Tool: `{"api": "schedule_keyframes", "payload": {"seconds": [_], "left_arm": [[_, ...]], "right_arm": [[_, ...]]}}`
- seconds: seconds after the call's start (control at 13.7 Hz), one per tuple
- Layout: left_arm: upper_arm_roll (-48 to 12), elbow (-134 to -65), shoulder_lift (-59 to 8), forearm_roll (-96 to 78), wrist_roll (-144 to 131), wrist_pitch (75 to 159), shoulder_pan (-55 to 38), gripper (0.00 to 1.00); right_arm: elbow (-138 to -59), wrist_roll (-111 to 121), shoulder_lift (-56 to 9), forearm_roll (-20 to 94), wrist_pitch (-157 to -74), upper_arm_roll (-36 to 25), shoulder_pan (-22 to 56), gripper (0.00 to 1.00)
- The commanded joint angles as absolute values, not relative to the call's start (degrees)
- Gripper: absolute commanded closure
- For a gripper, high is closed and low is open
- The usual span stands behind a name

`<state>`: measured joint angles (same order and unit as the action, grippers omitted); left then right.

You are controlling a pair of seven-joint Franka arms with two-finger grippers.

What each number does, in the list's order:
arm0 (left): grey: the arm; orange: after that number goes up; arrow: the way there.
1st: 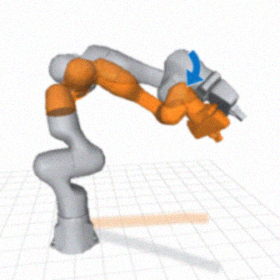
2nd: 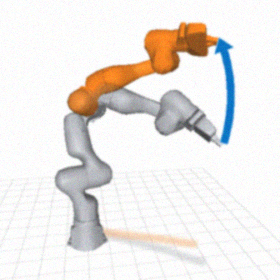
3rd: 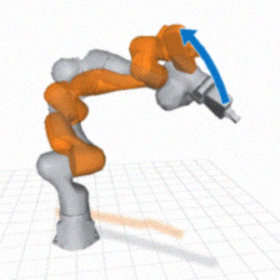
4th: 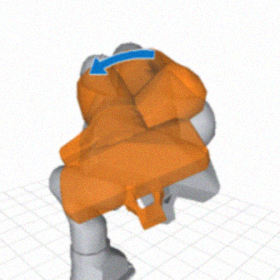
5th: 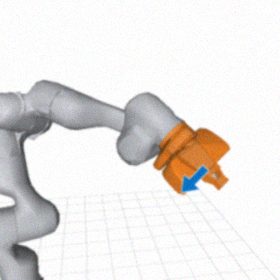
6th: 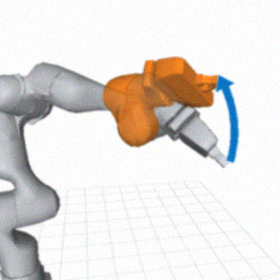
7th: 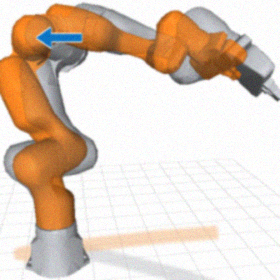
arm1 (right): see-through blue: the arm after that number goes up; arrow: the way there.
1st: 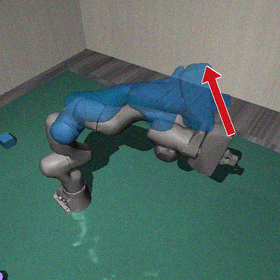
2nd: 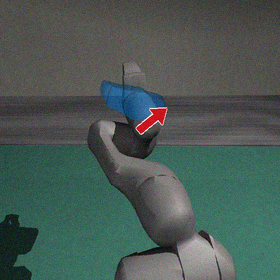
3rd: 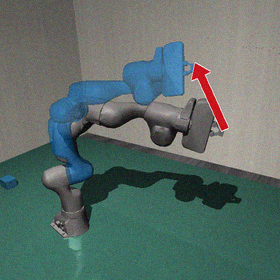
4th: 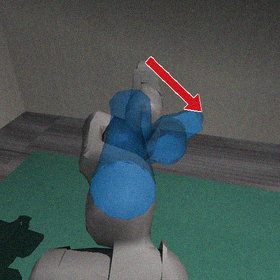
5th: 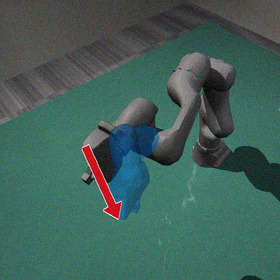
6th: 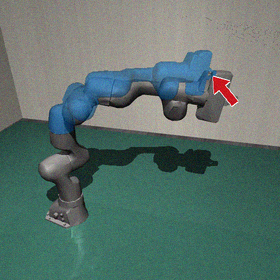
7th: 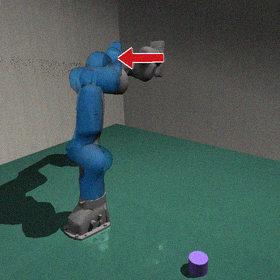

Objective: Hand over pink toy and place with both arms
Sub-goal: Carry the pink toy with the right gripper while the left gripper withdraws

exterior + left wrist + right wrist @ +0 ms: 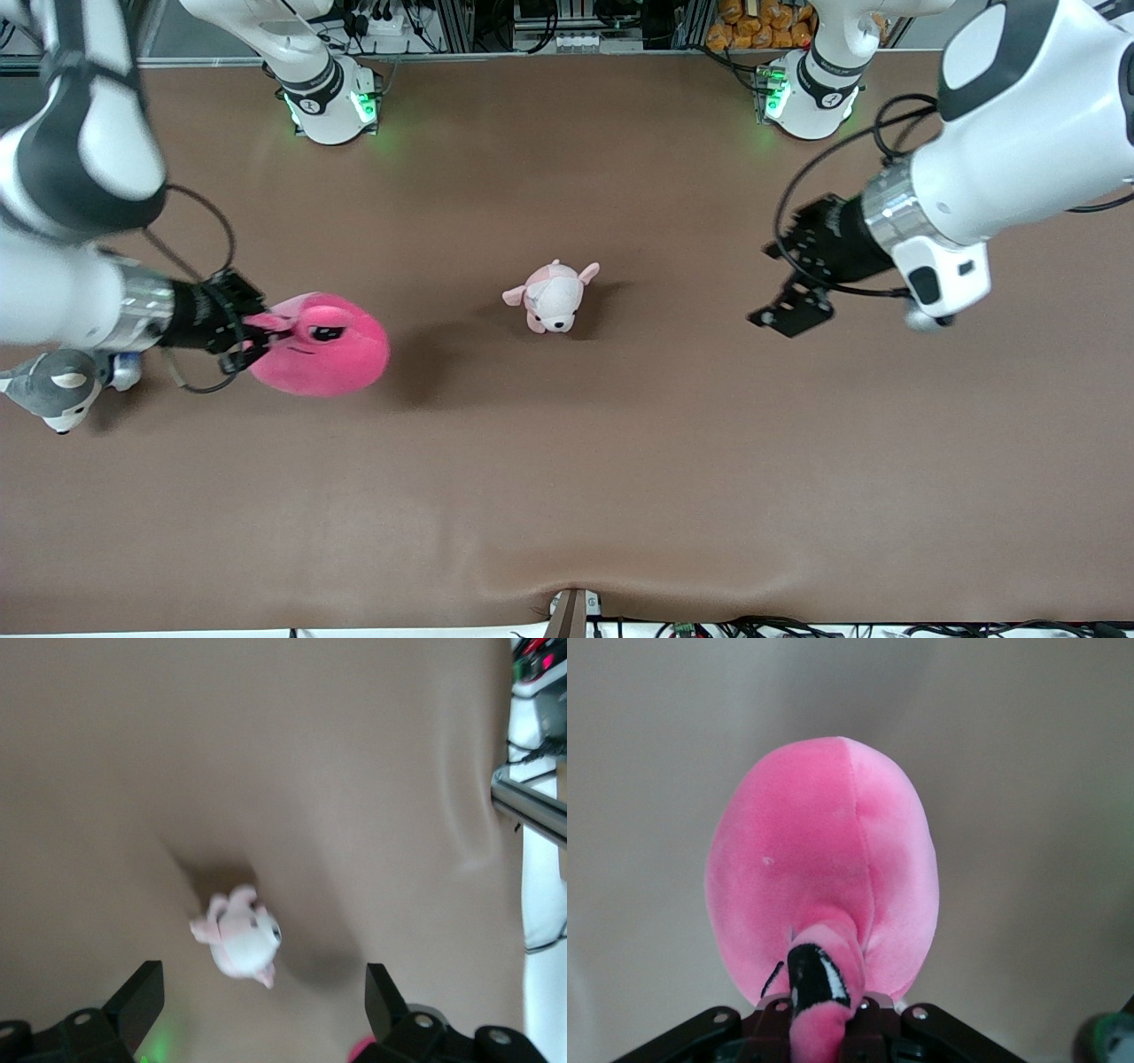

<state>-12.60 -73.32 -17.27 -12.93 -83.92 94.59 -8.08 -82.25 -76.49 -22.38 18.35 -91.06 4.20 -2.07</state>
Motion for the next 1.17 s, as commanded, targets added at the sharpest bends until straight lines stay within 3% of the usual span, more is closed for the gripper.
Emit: {"api": "schedule_keyframes", "payload": {"seconds": [0.0,0.22,0.44,0.51,0.58,0.66,1.1], "left_arm": [[-13.3,-73.4,-16.6,-1.4,-75.5,93.9,-9.0,0.00],[-12.8,-73.7,-16.8,4.5,-66.6,93.8,-8.8,0.00],[-12.7,-73.7,-17.0,7.7,-58.1,93.1,-6.8,0.00],[-12.7,-73.7,-16.6,8.7,-54.8,93.0,-6.4,0.00],[-12.7,-73.7,-16.1,8.8,-52.1,93.0,-5.9,0.00],[-12.7,-73.7,-15.5,8.8,-50.0,92.3,-4.8,0.00],[-12.9,-73.9,-11.1,7.7,-31.8,85.0,0.8,0.00]], "right_arm": [[-94.0,-65.1,-21.4,20.0,-98.4,5.5,-7.8,1.00],[-101.7,-52.2,-22.2,21.4,-101.1,5.7,-15.6,1.00],[-102.9,-45.6,-25.2,26.8,-101.4,5.3,-17.1,1.00],[-102.1,-44.9,-27.2,26.8,-101.1,4.4,-18.7,0.77],[-100.5,-44.5,-27.9,27.0,-100.6,4.4,-20.6,0.27],[-98.0,-44.5,-27.6,26.8,-98.5,4.4,-20.5,0.00],[-72.5,-44.0,-27.6,24.5,-76.7,4.7,-19.3,0.00]]}}
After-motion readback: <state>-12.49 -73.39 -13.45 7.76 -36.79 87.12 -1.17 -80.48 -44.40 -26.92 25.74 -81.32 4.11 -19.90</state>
